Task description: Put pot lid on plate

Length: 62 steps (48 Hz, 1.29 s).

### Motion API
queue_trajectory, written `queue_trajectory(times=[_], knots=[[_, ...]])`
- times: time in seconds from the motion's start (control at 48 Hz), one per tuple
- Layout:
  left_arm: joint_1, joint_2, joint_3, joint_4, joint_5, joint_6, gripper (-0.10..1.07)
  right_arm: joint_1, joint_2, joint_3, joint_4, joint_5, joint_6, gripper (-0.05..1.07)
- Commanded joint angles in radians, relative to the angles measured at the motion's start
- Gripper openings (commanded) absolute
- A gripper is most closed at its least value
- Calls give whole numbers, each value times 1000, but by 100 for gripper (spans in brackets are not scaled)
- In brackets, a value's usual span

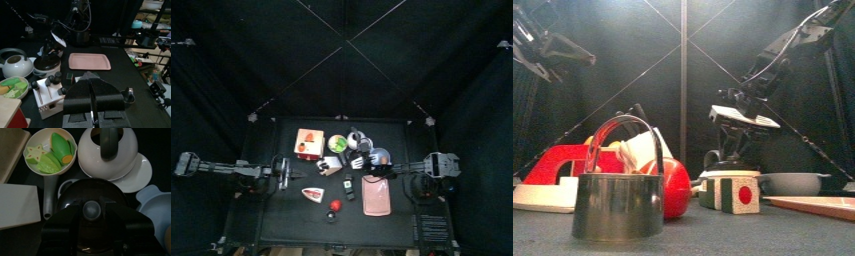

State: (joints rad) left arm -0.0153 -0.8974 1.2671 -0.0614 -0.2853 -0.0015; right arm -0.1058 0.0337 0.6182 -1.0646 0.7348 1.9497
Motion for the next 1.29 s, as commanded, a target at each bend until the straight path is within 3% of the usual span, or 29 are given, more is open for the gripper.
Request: queue_trajectory(times=[0.0, 0.521, 1.0, 1.271], knots=[[2, 5, -11, -2, -5, 0, 0, 2, -38, -26, -8, 3, -2, 71], [0, 5, -8, -2, -5, 0, 0, 69, -135, -21, -26, 38, -3, 71], [2, 5, -8, -2, -5, 0, 0, 357, -241, 95, 46, 48, -2, 71], [2, 5, -6, -2, -5, 0, 0, 526, -295, 201, 196, 51, 0, 71]])
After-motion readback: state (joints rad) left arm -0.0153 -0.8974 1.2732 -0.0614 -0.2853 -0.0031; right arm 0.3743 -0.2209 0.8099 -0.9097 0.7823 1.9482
